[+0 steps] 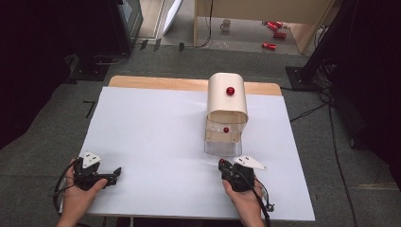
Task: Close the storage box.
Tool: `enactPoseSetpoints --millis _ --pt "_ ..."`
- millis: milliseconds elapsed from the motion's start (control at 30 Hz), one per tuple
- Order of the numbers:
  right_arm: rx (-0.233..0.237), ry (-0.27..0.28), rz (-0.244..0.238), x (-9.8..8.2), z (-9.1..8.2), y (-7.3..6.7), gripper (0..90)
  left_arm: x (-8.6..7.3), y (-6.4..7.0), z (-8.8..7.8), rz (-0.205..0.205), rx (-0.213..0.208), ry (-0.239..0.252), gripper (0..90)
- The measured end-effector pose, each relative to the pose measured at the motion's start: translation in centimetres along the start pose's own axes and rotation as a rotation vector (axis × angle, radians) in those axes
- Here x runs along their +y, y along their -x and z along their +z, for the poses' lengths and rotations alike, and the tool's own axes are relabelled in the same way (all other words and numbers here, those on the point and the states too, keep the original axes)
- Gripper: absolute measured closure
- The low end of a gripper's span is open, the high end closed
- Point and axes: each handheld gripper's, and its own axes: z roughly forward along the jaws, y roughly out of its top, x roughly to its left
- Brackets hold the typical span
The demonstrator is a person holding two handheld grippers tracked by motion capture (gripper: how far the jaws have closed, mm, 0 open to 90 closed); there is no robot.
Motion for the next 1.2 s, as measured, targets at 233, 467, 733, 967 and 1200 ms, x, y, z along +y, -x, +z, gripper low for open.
enactPoseSetpoints --millis 233,467,733,967,1200 --pt "-0.014 0.009 0.002 1.3 1.2 0.7 74.7 0.0 0.0 0.0 0.001 0.000 0.000 0.0" --pt "-0.020 0.022 0.002 2.4 2.1 1.3 74.7 0.0 0.0 0.0 -0.001 0.000 0.000 0.0" --pt "-0.021 0.017 0.003 2.6 3.0 1.8 74.7 0.0 0.0 0.0 0.000 0.000 0.000 0.0" --pt "-0.019 0.024 0.006 2.9 3.5 2.0 74.7 0.0 0.0 0.0 0.000 0.000 0.000 0.0" --pt "-0.024 0.030 0.004 3.4 3.8 2.1 74.7 0.0 0.0 0.0 0.000 0.000 0.000 0.0"
